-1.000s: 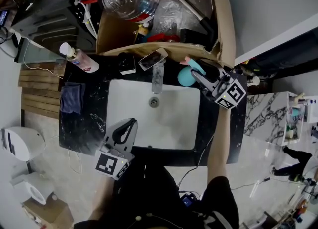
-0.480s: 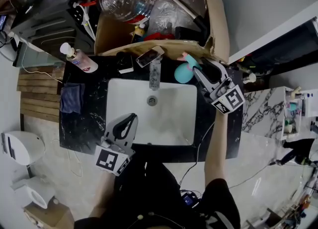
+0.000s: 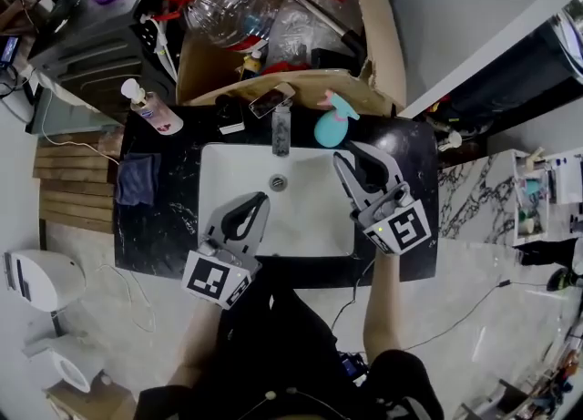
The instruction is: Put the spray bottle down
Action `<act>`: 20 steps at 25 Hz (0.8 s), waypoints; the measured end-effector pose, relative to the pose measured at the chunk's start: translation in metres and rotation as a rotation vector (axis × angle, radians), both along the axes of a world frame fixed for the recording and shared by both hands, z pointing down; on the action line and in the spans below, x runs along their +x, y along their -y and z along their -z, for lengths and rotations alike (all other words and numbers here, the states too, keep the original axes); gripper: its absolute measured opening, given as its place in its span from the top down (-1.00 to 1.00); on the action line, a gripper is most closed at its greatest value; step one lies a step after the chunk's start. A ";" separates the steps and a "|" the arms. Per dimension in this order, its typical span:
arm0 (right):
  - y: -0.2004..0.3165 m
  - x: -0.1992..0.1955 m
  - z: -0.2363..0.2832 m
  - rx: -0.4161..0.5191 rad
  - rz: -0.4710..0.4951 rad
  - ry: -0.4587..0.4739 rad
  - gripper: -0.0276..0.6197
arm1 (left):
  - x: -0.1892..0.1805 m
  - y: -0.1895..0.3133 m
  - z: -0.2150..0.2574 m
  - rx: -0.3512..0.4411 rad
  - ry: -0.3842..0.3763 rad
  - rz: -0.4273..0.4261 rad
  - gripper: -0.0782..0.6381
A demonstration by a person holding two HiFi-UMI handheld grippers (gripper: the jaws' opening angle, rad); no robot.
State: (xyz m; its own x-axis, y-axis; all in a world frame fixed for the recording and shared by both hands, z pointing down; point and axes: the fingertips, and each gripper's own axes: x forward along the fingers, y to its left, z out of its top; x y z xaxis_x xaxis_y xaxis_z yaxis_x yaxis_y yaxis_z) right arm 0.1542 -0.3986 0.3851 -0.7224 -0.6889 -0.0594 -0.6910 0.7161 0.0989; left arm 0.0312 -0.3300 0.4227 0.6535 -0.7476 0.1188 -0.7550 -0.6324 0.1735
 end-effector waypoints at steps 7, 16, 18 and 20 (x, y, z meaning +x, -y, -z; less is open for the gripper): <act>-0.049 -0.005 0.013 -0.027 -0.082 0.078 0.69 | 0.009 -0.010 0.025 0.056 -0.029 -0.027 0.73; -0.100 -0.002 0.021 -0.041 -0.187 0.125 0.87 | 0.007 -0.020 0.047 0.095 -0.068 -0.019 0.73; -0.106 0.002 0.026 -0.032 -0.227 0.133 0.91 | 0.007 -0.024 0.052 0.108 -0.066 -0.021 0.73; -0.111 0.006 0.030 -0.036 -0.271 0.131 0.91 | 0.006 -0.027 0.055 0.116 -0.068 -0.020 0.73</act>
